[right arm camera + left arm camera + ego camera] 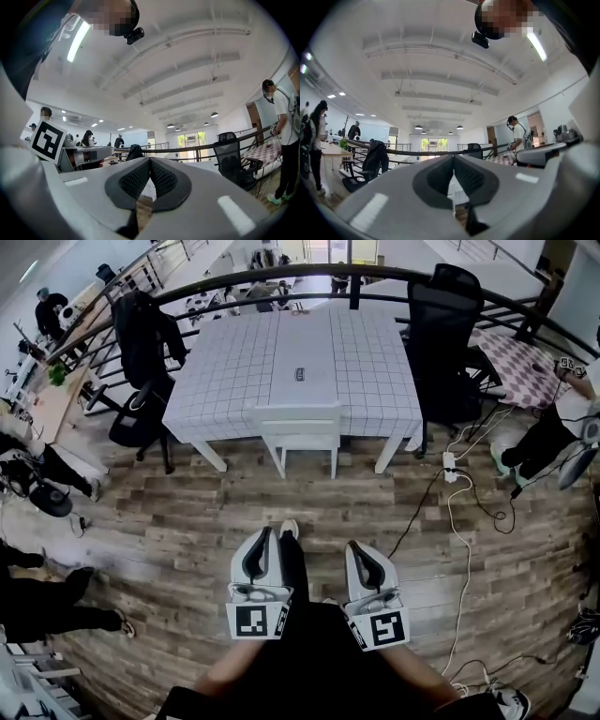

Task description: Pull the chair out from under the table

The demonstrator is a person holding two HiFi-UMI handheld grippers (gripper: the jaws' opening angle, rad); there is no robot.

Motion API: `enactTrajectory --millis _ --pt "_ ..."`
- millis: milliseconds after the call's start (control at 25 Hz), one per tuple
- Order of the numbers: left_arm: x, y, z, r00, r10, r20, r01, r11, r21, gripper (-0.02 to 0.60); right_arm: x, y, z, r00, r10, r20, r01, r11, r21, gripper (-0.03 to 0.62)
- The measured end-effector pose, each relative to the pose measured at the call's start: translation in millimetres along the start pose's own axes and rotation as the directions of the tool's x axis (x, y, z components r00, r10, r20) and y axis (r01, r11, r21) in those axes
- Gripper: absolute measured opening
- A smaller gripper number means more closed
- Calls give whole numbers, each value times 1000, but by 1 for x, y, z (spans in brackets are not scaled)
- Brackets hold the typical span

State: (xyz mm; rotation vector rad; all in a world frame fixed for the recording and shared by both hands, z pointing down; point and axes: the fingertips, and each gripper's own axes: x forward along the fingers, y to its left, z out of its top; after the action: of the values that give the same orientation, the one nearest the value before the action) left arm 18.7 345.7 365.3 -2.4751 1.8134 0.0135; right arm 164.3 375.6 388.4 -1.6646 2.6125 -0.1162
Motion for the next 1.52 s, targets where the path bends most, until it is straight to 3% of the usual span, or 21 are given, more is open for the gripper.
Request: enactTrajectory --millis 240,360,520,680,800,1080,1280,1520 --pt "50 21 -33 999 -35 -2 35 999 -17 9 33 -19 -7 998 -54 27 54 998 11 -5" --pt "91 40 -43 999 -51 -2 51 998 -28 9 78 -33 -4 997 -63 37 63 998 5 -5" --pt "133 81 -73 993 -91 -72 88 995 -43 9 160 -37 -19 997 -62 -47 58 996 -74 -5" --pt "175 111 -110 979 -137 -151 122 987 -103 9 236 -35 -14 998 -25 -53 25 1000 8 -5" --pt "225 138 -104 973 -158 -167 133 980 -149 9 298 -44 -4 997 -34 -69 36 999 29 -5" --pt "306 202 -89 974 -186 -132 166 975 -151 9 389 -50 -7 992 -67 -107 71 997 30 -5" --pt "326 248 -112 964 -189 -189 157 972 -172 9 439 -50 -25 983 -87 -163 89 996 10 -5" --pt "342 266 -119 961 -199 -193 161 967 -199 9 469 -43 -38 973 -82 -216 87 996 13 -5"
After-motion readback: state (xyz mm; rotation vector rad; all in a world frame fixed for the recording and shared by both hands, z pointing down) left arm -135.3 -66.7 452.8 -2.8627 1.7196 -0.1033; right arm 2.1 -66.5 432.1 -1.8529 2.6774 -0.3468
